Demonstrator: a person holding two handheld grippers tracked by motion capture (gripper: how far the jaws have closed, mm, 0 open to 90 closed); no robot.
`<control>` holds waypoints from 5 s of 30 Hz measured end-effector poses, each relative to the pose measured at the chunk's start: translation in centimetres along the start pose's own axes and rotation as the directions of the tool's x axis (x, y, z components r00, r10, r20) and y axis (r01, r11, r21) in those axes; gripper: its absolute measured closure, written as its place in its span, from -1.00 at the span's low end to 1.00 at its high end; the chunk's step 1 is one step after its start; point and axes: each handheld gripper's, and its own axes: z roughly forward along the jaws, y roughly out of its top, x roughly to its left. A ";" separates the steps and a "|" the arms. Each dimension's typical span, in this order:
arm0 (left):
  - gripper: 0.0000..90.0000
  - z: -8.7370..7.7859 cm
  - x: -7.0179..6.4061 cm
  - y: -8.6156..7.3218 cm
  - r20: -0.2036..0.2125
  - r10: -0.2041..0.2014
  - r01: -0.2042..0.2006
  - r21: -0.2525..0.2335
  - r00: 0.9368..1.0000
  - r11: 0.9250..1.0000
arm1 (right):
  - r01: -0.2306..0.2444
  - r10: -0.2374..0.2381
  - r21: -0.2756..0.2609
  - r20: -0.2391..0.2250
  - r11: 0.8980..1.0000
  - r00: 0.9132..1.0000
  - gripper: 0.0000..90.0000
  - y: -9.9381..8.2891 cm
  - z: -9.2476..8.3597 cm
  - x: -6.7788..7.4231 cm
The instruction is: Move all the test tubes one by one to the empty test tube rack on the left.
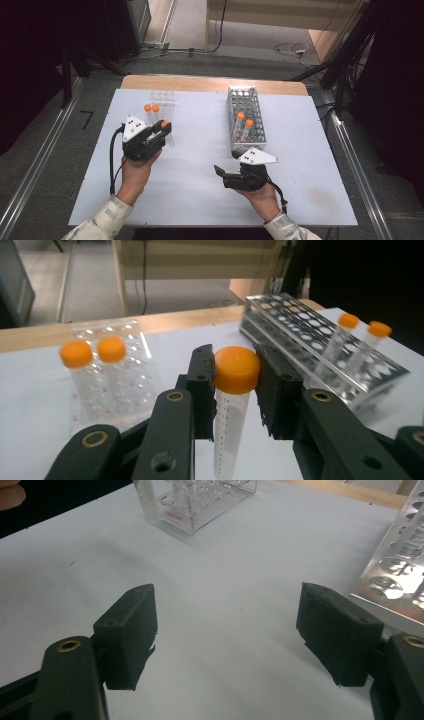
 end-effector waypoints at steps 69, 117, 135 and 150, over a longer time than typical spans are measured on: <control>0.37 5.9 2.8 -0.1 -0.173 0.039 -0.028 0.067 0.984 0.997 | -0.004 0.004 0.015 0.009 1.000 1.000 -0.48 -0.2 0.1 -0.4; -0.48 -1.2 -2.8 -5.6 0.034 0.007 -0.009 0.071 0.999 0.997 | -0.059 0.067 -0.052 0.177 0.997 0.982 -0.43 0.4 -0.6 -4.6; -0.55 -1.0 -3.0 -5.7 0.042 0.014 -0.017 0.078 0.999 0.997 | -0.122 0.138 -0.077 0.265 0.990 0.954 -0.16 0.8 2.1 -8.3; -0.54 -0.9 -3.1 -5.8 0.049 0.018 -0.022 0.087 0.999 0.996 | -0.132 0.155 -0.099 0.275 0.986 0.949 0.30 0.8 3.4 -9.2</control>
